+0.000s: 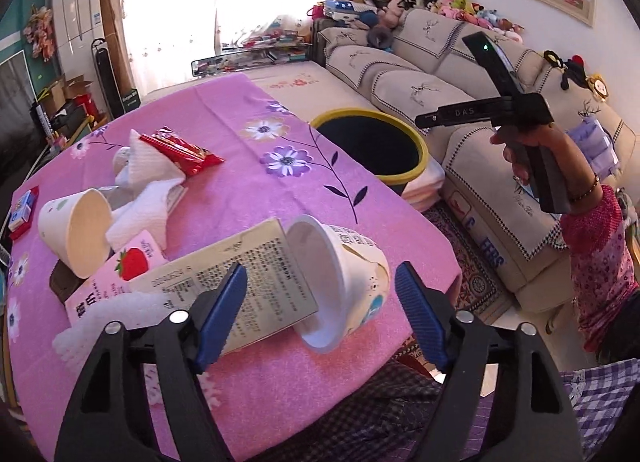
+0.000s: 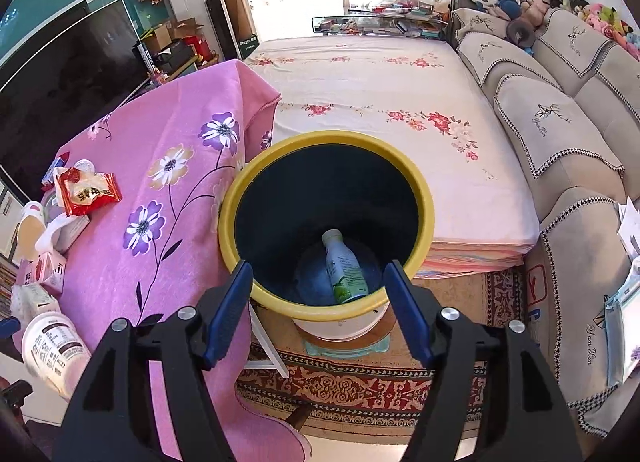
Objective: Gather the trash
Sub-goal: 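Grasp the white paper cup with the left gripper and drop it into the bin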
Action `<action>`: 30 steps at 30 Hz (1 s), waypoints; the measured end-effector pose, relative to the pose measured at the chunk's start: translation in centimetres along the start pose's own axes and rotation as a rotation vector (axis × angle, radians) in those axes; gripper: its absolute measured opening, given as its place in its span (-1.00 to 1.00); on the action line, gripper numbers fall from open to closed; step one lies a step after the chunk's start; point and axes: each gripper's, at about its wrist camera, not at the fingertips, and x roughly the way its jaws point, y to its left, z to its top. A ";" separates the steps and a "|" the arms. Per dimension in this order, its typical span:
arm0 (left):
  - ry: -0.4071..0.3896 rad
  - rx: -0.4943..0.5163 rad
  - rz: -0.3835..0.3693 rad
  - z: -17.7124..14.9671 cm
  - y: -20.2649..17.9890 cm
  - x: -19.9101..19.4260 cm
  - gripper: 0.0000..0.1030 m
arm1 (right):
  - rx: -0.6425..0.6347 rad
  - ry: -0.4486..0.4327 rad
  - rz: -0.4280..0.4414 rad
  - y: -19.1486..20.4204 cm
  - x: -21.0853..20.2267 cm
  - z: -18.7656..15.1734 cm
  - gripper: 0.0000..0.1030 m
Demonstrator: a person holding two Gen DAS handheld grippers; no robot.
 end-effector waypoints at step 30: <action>0.010 0.095 -0.233 5.1 -3.1 6.4 -0.89 | 0.034 -0.062 0.007 -2.0 -2.4 -1.4 0.31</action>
